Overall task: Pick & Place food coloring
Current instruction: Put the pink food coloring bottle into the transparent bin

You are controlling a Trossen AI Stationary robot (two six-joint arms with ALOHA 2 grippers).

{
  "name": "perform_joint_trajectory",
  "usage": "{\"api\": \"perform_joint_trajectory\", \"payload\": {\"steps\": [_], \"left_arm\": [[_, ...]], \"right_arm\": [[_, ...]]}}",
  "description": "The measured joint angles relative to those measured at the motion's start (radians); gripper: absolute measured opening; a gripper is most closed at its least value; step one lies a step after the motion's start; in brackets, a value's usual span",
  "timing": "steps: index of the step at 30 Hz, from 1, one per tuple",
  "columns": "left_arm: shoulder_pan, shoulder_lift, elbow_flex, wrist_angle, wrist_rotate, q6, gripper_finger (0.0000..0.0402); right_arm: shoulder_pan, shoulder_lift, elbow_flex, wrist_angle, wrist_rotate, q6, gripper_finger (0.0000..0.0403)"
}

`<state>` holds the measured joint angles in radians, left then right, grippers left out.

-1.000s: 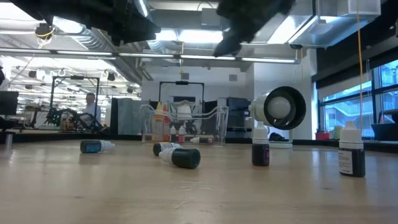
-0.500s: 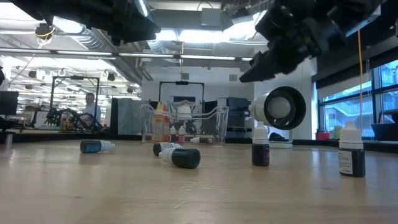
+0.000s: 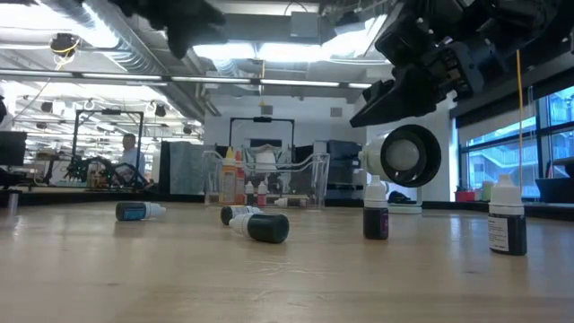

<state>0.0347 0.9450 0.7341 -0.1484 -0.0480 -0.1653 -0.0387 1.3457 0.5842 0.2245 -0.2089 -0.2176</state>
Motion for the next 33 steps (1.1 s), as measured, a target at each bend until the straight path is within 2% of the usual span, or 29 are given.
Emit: {"api": "perform_joint_trajectory", "payload": {"steps": [4,8,10,19,23,29,33], "left_arm": [[-0.071,0.089,0.187,-0.438,-0.035,-0.102,0.0179],[-0.166,0.187,0.332,-0.832,-0.052,-0.330,0.0178],[-0.220,0.225,0.368,-0.950,-0.054,-0.461,0.0180],[-0.453,0.359,0.370,-1.039,-0.033,-1.035,0.0177],[-0.520,0.412,0.370,-1.071,0.018,-1.260,0.0180],[-0.595,0.476,0.370,-1.080,0.033,-1.430,0.0178],[-0.620,0.504,0.370,-1.089,0.103,-1.501,0.0178]], "right_arm": [[0.000,0.000,0.000,-0.005,0.000,0.000,0.0132],[0.000,0.000,0.000,-0.008,0.000,0.000,0.0132],[0.000,0.000,0.000,-0.009,0.000,0.000,0.0132],[0.000,0.000,0.000,-0.015,-0.001,0.000,0.0132],[0.000,0.000,0.000,-0.015,-0.001,0.000,0.0132],[0.000,0.000,0.000,-0.014,-0.001,0.002,0.0132],[0.000,0.001,0.000,-0.014,-0.001,0.003,0.0132]]}}
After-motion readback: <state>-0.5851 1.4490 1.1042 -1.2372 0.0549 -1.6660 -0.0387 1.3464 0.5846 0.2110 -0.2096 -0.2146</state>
